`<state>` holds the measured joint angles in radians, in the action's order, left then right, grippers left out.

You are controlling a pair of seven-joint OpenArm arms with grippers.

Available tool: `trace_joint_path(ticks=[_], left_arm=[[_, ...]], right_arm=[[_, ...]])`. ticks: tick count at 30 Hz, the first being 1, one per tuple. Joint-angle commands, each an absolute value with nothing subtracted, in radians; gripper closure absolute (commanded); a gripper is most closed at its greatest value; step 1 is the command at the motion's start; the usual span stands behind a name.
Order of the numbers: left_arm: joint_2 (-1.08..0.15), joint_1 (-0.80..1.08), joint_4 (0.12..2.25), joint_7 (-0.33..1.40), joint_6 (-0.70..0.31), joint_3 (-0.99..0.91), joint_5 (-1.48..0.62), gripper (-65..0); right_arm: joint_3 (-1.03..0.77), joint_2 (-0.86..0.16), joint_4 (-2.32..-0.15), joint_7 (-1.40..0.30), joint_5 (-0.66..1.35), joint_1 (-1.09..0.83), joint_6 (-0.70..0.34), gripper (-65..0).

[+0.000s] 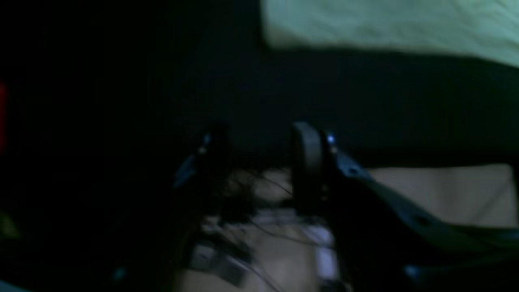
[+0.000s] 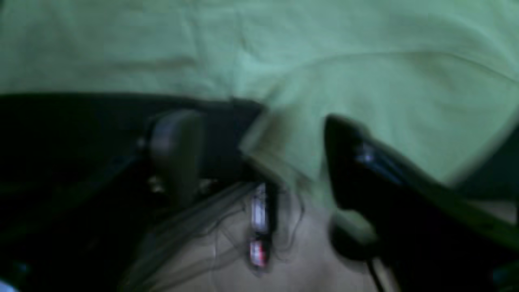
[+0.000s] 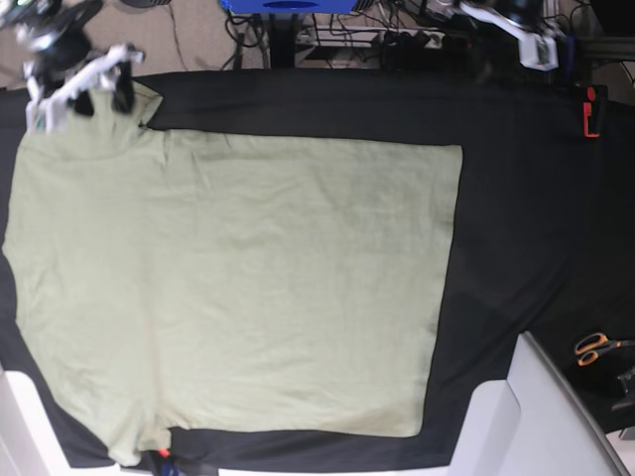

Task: Fold the T-shirt properly
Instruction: 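Move both grippers down to the shirt's shoulder-side edge corners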

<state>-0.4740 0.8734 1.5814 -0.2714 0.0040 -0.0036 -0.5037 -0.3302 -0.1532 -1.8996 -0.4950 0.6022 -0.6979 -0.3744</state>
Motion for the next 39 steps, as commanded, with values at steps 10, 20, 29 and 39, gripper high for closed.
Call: trace_joint_path(ticks=[10, 20, 29, 39], left_arm=[[-0.495, 0.739, 1.604, -0.185, -0.001, -0.12, -0.512, -26.0], [-0.463, 0.642, 1.593, 0.019, -0.262, -0.24, -0.518, -26.0], [-0.458, 0.634, 1.575, 0.024, -0.263, -0.232, -0.518, -25.8], [-0.417, 0.636, 1.54, 0.025, -0.263, -0.232, -0.518, -25.8]], right_arm=[[-0.693, -0.11, -1.63, -0.719, 0.929, -0.414, -0.57, -59.6], [-0.832, -0.154, -1.282, -0.74, 0.921, -0.335, -0.573, -56.3], [-0.826, -0.171, -1.181, -0.656, 0.851, -0.363, -0.573, -56.0], [-0.825, -0.13, -1.182, -0.708, 0.805, -0.384, -0.581, -55.8]])
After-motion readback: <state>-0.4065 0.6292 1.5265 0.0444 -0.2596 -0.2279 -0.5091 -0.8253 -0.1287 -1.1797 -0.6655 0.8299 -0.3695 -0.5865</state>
